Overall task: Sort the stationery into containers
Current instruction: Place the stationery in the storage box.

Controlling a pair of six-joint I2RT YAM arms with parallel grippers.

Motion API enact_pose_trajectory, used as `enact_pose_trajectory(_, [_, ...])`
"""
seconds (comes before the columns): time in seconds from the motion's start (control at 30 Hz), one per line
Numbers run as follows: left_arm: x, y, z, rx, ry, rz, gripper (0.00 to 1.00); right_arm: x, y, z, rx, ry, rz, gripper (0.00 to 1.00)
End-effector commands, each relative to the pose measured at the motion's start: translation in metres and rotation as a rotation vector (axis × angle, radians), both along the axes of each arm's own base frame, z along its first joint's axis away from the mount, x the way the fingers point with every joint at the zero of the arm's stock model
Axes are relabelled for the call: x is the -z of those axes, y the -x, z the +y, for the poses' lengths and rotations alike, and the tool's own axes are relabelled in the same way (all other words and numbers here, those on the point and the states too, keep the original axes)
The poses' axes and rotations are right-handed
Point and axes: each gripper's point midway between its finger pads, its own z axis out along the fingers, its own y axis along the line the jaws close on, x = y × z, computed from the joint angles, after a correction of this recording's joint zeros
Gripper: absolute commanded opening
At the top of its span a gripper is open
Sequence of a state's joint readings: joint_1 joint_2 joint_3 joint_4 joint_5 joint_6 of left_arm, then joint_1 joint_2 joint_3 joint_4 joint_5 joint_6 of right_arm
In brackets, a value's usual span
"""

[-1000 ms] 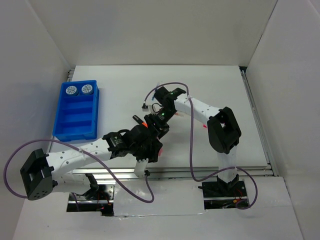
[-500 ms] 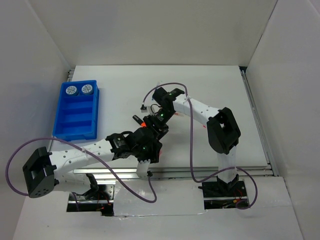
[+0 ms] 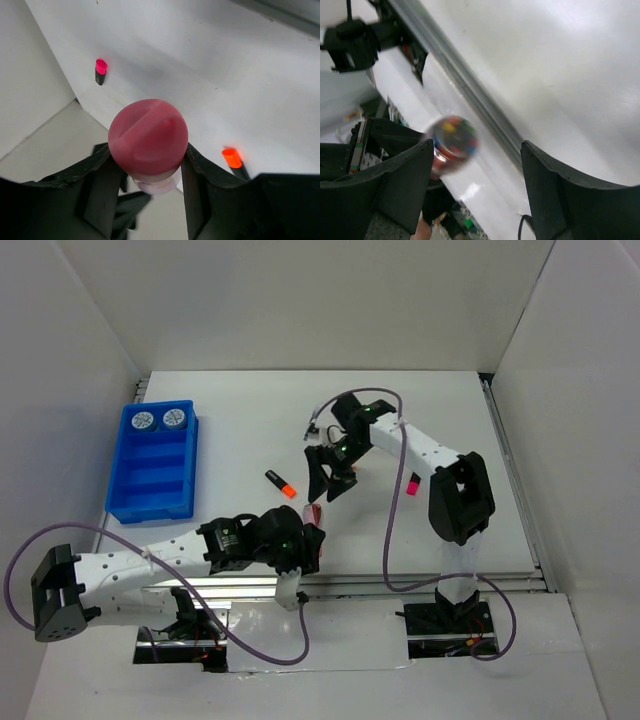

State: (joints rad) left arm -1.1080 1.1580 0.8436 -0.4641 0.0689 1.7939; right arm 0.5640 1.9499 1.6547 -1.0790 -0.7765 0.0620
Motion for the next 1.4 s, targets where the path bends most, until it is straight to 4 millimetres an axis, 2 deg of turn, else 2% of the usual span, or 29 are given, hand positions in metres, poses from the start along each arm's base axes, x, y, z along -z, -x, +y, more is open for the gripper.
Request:
enact_pose_trajectory(0.0, [-0.02, -0.005, 0.004, -0.173, 0.107, 0.054, 0.0, -0.043, -0.041, -0.033, 0.136, -0.035, -0.181, 0.77])
enact_pose_trajectory(0.03, [-0.025, -0.017, 0.013, -0.262, 0.106, 0.027, 0.0, -0.046, -0.053, -0.049, 0.187, -0.037, -0.189, 0.77])
enact_pose_trajectory(0.07, [-0.022, -0.022, 0.019, -0.325, 0.083, 0.047, 0.0, -0.047, -0.057, -0.057, 0.211, -0.04, -0.193, 0.77])
enact_pose_trajectory(0.1, [-0.033, -0.028, 0.019, -0.412, 0.12, 0.081, 0.0, -0.05, -0.061, -0.066, 0.239, -0.043, -0.203, 0.77])
enact_pose_trajectory(0.13, [-0.032, -0.037, 0.023, -0.473, 0.111, 0.095, 0.0, -0.05, -0.068, -0.078, 0.271, -0.045, -0.205, 0.77])
enact_pose_trajectory(0.23, [-0.051, -0.046, 0.025, -0.57, 0.198, 0.14, 0.0, -0.049, -0.07, -0.09, 0.304, -0.051, -0.195, 0.77])
enact_pose_trajectory(0.4, [-0.064, -0.062, 0.028, -0.67, 0.283, 0.1, 0.0, -0.05, -0.071, -0.09, 0.305, -0.053, -0.198, 0.77])
enact_pose_trajectory(0.43, [-0.06, -0.069, 0.033, -0.722, 0.265, 0.096, 0.0, -0.051, -0.071, -0.09, 0.304, -0.053, -0.201, 0.77])
enact_pose_trajectory(0.47, [-0.074, -0.075, 0.032, -0.784, 0.313, 0.123, 0.0, -0.051, -0.072, -0.091, 0.307, -0.051, -0.203, 0.77])
enact_pose_trajectory(0.5, [-0.062, -0.078, 0.038, -0.832, 0.251, 0.145, 0.0, -0.052, -0.072, -0.091, 0.306, -0.049, -0.209, 0.77])
enact_pose_trajectory(0.53, [-0.064, -0.09, 0.046, -0.9, 0.249, 0.153, 0.0, -0.051, -0.072, -0.092, 0.307, -0.048, -0.21, 0.77])
enact_pose_trajectory(0.57, [-0.08, -0.102, 0.049, -0.976, 0.306, 0.173, 0.0, -0.051, -0.071, -0.092, 0.307, -0.05, -0.211, 0.77])
enact_pose_trajectory(0.6, [-0.069, -0.109, 0.056, -1.038, 0.252, 0.188, 0.0, -0.051, -0.07, -0.092, 0.306, -0.052, -0.209, 0.77])
enact_pose_trajectory(0.63, [-0.07, -0.125, 0.072, -1.119, 0.243, 0.192, 0.0, -0.051, -0.07, -0.093, 0.308, -0.053, -0.212, 0.77])
enact_pose_trajectory(0.67, [-0.088, -0.139, 0.077, -1.183, 0.295, 0.197, 0.0, -0.049, -0.069, -0.094, 0.31, -0.054, -0.204, 0.77])
enact_pose_trajectory(0.7, [-0.077, -0.154, 0.095, -1.27, 0.241, 0.211, 0.0, -0.049, -0.068, -0.093, 0.305, -0.056, -0.202, 0.77])
enact_pose_trajectory(0.73, [-0.079, -0.164, 0.105, -1.313, 0.239, 0.22, 0.0, -0.047, -0.068, -0.093, 0.305, -0.055, -0.199, 0.76])
enact_pose_trajectory(0.77, [-0.095, -0.176, 0.109, -1.348, 0.285, 0.229, 0.0, -0.047, -0.068, -0.093, 0.304, -0.056, -0.197, 0.76])
enact_pose_trajectory(0.8, [-0.087, -0.192, 0.128, -1.426, 0.257, 0.234, 0.0, -0.047, -0.068, -0.091, 0.301, -0.059, -0.195, 0.76])
enact_pose_trajectory(0.83, [-0.083, -0.197, 0.142, -1.469, 0.226, 0.242, 0.0, -0.046, -0.068, -0.092, 0.302, -0.057, -0.193, 0.76])
enact_pose_trajectory(0.87, [-0.085, -0.214, 0.158, -1.528, 0.221, 0.243, 0.0, -0.047, -0.068, -0.091, 0.299, -0.06, -0.195, 0.76])
enact_pose_trajectory(0.93, [-0.093, -0.228, 0.179, -1.588, 0.224, 0.243, 0.0, -0.046, -0.068, -0.091, 0.299, -0.058, -0.196, 0.76])
enact_pose_trajectory(0.97, [-0.085, -0.235, 0.188, -1.614, 0.202, 0.255, 0.0, -0.046, -0.068, -0.091, 0.3, -0.057, -0.193, 0.76])
enact_pose_trajectory(1.0, [-0.086, -0.244, 0.209, -1.662, 0.213, 0.247, 0.0, -0.045, -0.067, -0.091, 0.297, -0.06, -0.193, 0.76])
enact_pose_trajectory(1.03, [-0.086, -0.25, 0.221, -1.666, 0.192, 0.227, 0.0, -0.045, -0.067, -0.092, 0.299, -0.058, -0.194, 0.76])
enact_pose_trajectory(1.07, [-0.083, -0.254, 0.243, -1.7, 0.164, 0.214, 0.0, -0.044, -0.066, -0.092, 0.302, -0.054, -0.192, 0.76])
enact_pose_trajectory(1.27, [-0.069, -0.257, 0.308, -1.639, 0.049, 0.17, 0.0, -0.041, -0.064, -0.091, 0.3, -0.054, -0.187, 0.76])
enact_pose_trajectory(1.3, [-0.061, -0.252, 0.315, -1.587, 0.007, 0.156, 0.0, -0.041, -0.064, -0.091, 0.298, -0.056, -0.189, 0.76])
enact_pose_trajectory(1.37, [-0.058, -0.261, 0.337, -1.587, 0.031, 0.102, 0.0, -0.041, -0.064, -0.09, 0.296, -0.057, -0.182, 0.76])
